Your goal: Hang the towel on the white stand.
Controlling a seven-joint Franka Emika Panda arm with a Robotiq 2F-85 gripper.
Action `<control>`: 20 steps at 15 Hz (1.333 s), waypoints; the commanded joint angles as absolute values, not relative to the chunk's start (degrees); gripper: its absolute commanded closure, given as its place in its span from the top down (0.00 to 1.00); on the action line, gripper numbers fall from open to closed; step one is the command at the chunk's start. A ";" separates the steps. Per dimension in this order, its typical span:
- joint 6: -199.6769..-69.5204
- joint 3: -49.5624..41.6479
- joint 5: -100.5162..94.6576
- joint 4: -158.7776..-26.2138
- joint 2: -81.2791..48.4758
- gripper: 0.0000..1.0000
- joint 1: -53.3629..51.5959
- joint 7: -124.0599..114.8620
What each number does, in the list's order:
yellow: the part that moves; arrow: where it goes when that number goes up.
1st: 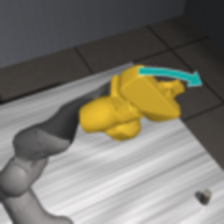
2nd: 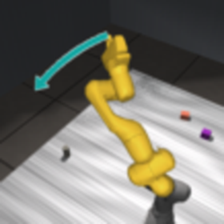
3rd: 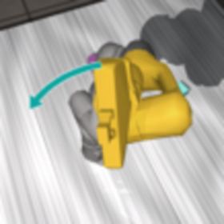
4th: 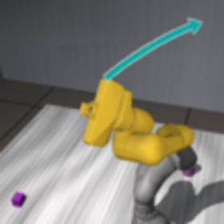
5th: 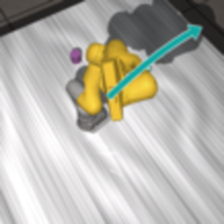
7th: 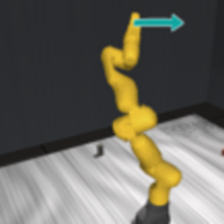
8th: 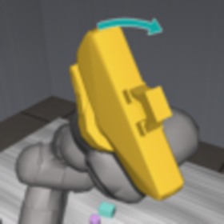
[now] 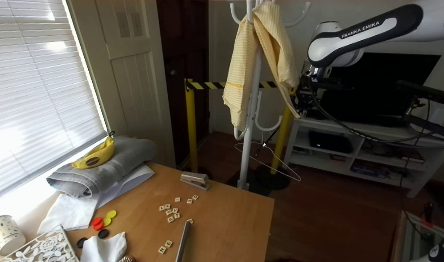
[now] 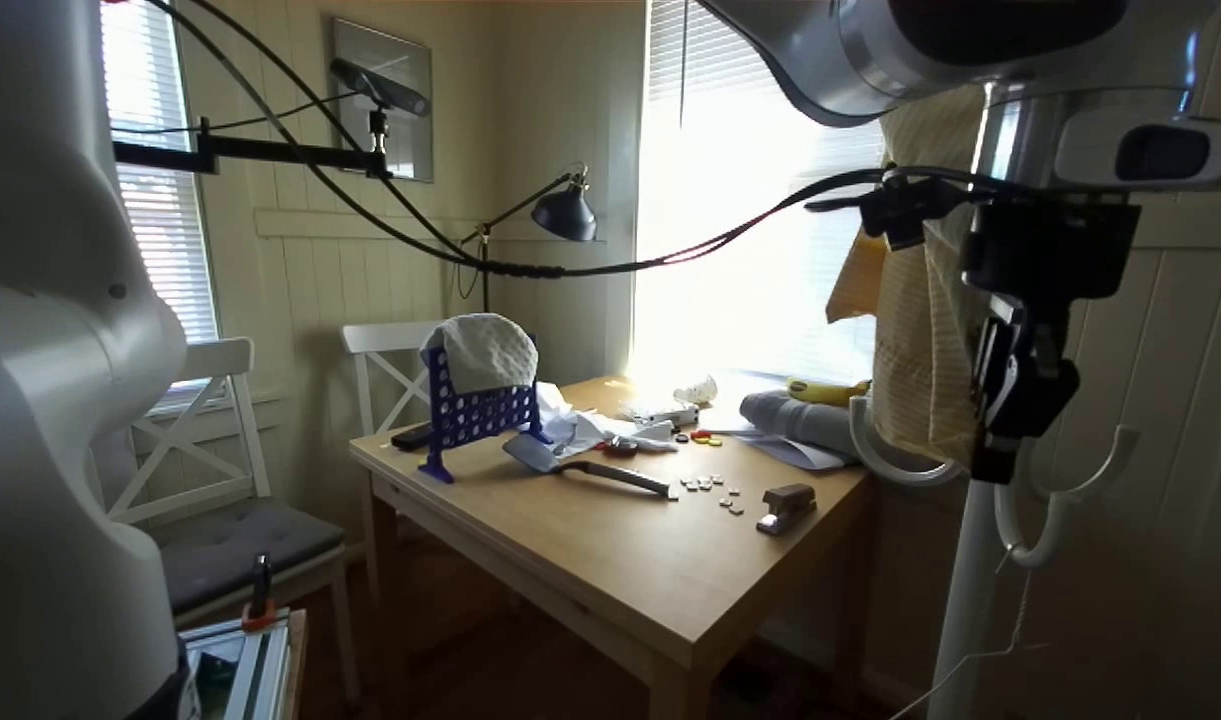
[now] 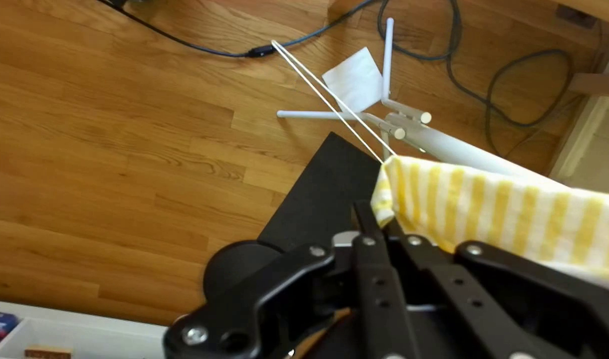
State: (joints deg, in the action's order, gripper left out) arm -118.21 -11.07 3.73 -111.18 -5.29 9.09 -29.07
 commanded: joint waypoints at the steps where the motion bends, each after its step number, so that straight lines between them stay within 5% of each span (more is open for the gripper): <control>1: -123.28 -9.10 3.43 -110.69 -5.69 0.29 7.24 -29.11; 11: -121.07 -4.46 -5.66 -112.52 -4.39 0.97 1.73 -27.50; 20: -112.56 1.16 -4.42 -110.67 -4.43 1.00 -2.20 -15.62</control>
